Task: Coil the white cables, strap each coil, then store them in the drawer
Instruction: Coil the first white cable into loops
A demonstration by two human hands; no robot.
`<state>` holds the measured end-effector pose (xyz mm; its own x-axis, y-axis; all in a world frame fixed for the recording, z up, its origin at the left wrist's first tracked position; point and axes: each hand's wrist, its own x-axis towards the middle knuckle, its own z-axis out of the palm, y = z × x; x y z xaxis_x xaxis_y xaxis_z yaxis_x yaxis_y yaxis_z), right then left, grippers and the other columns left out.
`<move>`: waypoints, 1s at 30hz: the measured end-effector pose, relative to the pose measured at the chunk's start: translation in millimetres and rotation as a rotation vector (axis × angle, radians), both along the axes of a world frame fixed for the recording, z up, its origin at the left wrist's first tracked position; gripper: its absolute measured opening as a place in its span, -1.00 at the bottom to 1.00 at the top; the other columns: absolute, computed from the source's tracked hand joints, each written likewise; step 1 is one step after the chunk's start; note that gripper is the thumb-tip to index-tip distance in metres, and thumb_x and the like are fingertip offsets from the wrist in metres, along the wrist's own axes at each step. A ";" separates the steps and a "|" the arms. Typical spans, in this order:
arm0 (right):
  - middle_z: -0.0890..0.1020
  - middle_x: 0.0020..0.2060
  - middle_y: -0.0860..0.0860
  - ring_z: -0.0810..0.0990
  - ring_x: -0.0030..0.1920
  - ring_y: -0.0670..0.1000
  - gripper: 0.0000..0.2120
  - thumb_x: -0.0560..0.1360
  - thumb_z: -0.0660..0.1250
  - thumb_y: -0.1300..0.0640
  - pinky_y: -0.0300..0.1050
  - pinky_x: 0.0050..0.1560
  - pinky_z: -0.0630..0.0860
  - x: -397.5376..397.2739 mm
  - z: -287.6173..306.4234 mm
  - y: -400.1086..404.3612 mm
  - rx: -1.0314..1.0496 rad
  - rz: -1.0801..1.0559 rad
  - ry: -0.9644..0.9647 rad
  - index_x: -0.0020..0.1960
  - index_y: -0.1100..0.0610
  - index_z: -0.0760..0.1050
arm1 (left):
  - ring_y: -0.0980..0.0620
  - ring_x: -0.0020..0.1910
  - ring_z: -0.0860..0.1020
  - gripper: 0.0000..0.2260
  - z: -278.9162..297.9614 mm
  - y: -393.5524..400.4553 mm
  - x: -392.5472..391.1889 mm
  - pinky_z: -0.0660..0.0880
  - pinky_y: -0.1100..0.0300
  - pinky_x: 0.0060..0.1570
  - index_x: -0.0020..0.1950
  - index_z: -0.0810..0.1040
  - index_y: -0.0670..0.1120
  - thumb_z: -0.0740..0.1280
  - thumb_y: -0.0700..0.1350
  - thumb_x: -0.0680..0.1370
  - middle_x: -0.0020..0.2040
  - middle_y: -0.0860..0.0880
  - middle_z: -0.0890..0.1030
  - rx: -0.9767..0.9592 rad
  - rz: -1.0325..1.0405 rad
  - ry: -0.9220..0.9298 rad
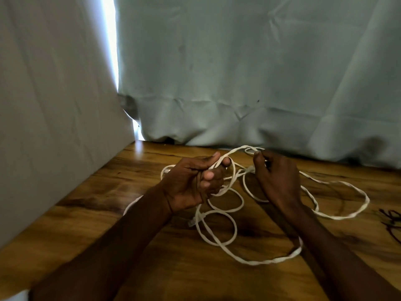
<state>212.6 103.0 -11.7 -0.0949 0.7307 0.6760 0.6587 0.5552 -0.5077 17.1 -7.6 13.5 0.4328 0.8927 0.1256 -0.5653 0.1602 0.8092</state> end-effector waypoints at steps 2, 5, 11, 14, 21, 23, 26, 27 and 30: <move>0.47 -0.42 -0.06 0.51 -0.31 0.04 -0.69 0.66 0.23 -0.05 -0.09 -0.28 0.20 3.6 3.7 1.4 0.001 -0.016 0.053 -0.24 -0.02 0.48 | 0.10 -0.42 0.49 -0.70 -1.4 -3.4 5.4 0.43 0.30 -0.39 0.04 0.58 -0.21 0.10 -0.10 0.70 -0.35 -0.04 0.52 -0.010 -0.025 0.073; 0.50 -0.41 -0.08 0.53 -0.31 0.00 -0.69 0.68 0.21 -0.06 -0.09 -0.27 0.24 4.2 4.5 3.7 0.031 0.028 0.163 -0.22 -0.05 0.49 | 0.07 -0.37 0.56 -0.73 -2.4 -7.0 9.3 0.52 0.27 -0.40 0.04 0.55 -0.24 0.12 -0.12 0.70 -0.30 -0.10 0.55 -0.012 -0.038 0.262; 0.47 -0.43 -0.10 0.56 -0.28 0.07 -0.60 0.69 0.21 -0.02 -0.11 -0.24 0.25 -1.1 0.6 6.3 0.019 0.049 0.172 -0.33 -0.12 0.36 | 0.05 -0.37 0.56 -0.76 5.6 -8.1 0.0 0.51 0.25 -0.36 -0.01 0.48 -0.21 0.09 -0.15 0.71 -0.33 -0.09 0.55 0.096 -0.057 0.341; 0.60 -0.34 -0.01 0.62 -0.24 0.13 -0.67 0.69 0.17 -0.07 -0.09 -0.26 0.28 -6.4 -3.9 -3.9 0.001 0.038 -0.088 -0.18 -0.01 0.53 | 0.10 -0.42 0.47 -0.89 8.9 -3.3 -11.1 0.34 0.32 -0.39 0.01 0.52 -0.17 0.21 -0.20 0.63 -0.36 -0.02 0.49 0.149 -0.064 -0.028; 0.61 -0.22 -0.24 0.58 -0.23 -0.25 -0.80 0.65 0.20 -0.16 -0.24 -0.22 0.54 -27.7 1.1 -44.3 0.011 0.471 -0.513 0.08 -0.15 0.58 | -0.05 -0.29 0.68 -0.81 19.9 8.4 -41.5 0.64 0.21 -0.32 -0.08 0.62 -0.28 0.24 -0.28 0.62 -0.17 -0.14 0.66 0.096 0.434 -0.621; 0.63 -0.15 -0.23 0.61 -0.16 -0.24 -0.86 0.66 0.26 -0.12 -0.22 -0.13 0.60 -32.9 3.9 -55.2 -0.060 0.562 -0.573 0.11 -0.16 0.58 | -0.11 -0.19 0.73 -0.68 20.0 9.3 -35.1 0.67 0.20 -0.21 -0.01 0.59 -0.33 0.12 -0.17 0.70 -0.06 -0.25 0.70 0.125 0.533 -0.553; 0.58 -0.15 -0.23 0.53 -0.21 -0.23 -0.84 0.66 0.24 -0.11 -0.29 -0.17 0.52 -40.9 7.2 -66.5 -0.005 0.598 -0.678 0.11 -0.11 0.58 | -0.17 0.02 0.71 -0.64 14.9 11.0 -19.7 0.66 0.15 0.00 0.23 0.50 -0.37 0.10 -0.09 0.72 0.16 -0.33 0.66 0.241 0.580 -0.113; 0.53 -0.20 -0.23 0.46 -0.27 -0.24 -0.83 0.66 0.23 -0.11 -0.33 -0.24 0.42 -42.2 8.5 -68.1 0.060 0.593 -0.687 0.07 -0.11 0.58 | -0.20 0.04 0.70 -0.62 12.5 11.5 -17.0 0.66 0.11 0.04 0.28 0.47 -0.38 0.11 -0.08 0.73 0.17 -0.32 0.66 0.287 0.618 0.086; 0.61 -0.31 -0.16 0.38 -0.39 -0.20 -0.79 0.60 0.25 -0.13 -0.29 -0.39 0.25 -38.6 11.0 -70.4 0.261 0.520 -0.595 -0.01 -0.11 0.63 | -0.26 -0.06 0.70 -0.64 6.5 8.7 -11.4 0.64 -0.03 -0.02 0.22 0.53 -0.37 0.11 -0.09 0.75 0.02 -0.27 0.72 0.390 0.714 0.548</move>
<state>174.0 32.6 -0.6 -0.7720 0.3216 0.5482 0.4032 0.9146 0.0314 5.7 1.1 19.9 -0.1063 0.9057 0.4104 0.0442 -0.4081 0.9119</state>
